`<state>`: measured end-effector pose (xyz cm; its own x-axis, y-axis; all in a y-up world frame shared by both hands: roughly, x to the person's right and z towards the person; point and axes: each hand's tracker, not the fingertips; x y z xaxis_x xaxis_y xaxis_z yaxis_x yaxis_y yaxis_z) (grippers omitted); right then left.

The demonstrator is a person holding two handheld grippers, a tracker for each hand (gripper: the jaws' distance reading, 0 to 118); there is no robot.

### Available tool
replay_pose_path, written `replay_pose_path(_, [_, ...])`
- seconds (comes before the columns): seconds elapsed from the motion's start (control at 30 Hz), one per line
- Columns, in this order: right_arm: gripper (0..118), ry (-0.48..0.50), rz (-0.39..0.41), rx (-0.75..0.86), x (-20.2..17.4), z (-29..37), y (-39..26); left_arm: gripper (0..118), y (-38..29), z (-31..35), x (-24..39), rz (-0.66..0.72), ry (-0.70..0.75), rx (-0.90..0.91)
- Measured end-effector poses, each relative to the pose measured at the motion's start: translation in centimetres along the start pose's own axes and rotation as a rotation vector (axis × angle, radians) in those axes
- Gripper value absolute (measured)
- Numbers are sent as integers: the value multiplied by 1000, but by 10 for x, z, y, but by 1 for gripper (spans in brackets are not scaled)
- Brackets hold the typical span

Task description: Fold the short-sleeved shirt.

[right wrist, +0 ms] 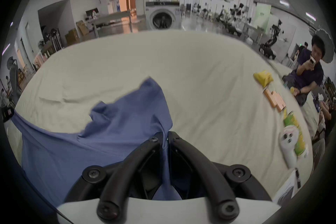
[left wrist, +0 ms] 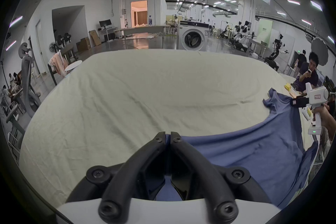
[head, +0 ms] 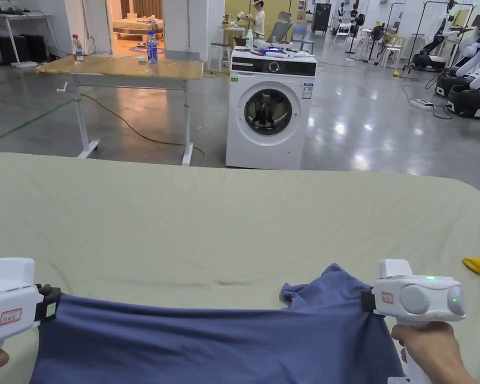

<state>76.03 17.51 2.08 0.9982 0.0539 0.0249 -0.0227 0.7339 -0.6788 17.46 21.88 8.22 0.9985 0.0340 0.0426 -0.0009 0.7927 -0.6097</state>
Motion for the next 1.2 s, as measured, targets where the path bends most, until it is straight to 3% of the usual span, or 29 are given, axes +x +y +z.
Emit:
replay_pose_path(0.13, [3, 18, -13, 117, 4, 57, 18, 0, 16, 38, -4, 17, 6, 82])
replay_pose_path(0.6, [3, -24, 75, 499, -21, 265, 99, 0, 106, 180, -29, 3, 27, 348])
replay_pose_path(1.2, [3, -96, 74, 685, -26, 328, 256, 0, 271, 223, -28, -38, 86, 485])
